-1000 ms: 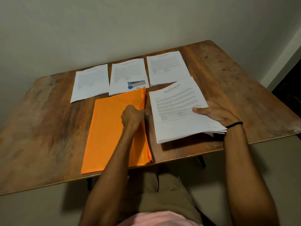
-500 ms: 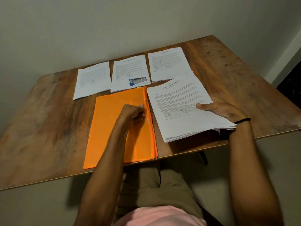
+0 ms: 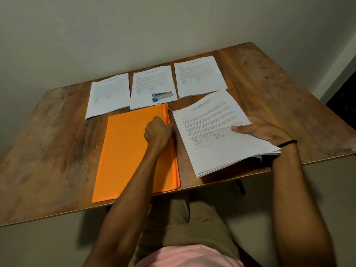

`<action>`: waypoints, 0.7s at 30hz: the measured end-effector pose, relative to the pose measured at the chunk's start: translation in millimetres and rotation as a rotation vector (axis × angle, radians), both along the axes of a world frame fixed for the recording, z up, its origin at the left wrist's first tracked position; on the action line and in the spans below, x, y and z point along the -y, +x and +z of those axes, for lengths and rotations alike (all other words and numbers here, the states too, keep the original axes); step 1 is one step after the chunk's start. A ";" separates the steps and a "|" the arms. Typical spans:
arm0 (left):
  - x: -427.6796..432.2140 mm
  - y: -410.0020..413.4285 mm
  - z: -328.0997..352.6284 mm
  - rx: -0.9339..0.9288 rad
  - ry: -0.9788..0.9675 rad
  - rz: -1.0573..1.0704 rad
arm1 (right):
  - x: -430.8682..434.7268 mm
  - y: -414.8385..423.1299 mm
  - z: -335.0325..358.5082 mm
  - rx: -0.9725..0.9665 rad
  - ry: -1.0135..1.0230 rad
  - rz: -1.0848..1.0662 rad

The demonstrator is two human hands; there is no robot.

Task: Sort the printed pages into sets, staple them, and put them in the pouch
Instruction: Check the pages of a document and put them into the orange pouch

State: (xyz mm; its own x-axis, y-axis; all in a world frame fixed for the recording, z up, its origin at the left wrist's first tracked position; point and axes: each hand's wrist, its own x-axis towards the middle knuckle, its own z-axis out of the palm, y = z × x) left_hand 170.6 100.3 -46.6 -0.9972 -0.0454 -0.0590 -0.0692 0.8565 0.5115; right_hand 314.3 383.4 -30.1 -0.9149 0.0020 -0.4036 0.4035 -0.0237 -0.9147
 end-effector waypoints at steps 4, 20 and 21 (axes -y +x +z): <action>5.6 -7.6 -0.7 0.012 0.079 0.038 | 3.1 -1.5 1.1 0.019 -0.014 0.009; 28.2 -9.1 6.6 -0.329 0.016 -0.254 | 16.2 -18.1 -2.3 -0.046 0.039 0.124; 28.9 -9.1 7.3 -0.330 0.017 -0.247 | 15.8 -20.8 -5.5 -0.047 0.074 0.144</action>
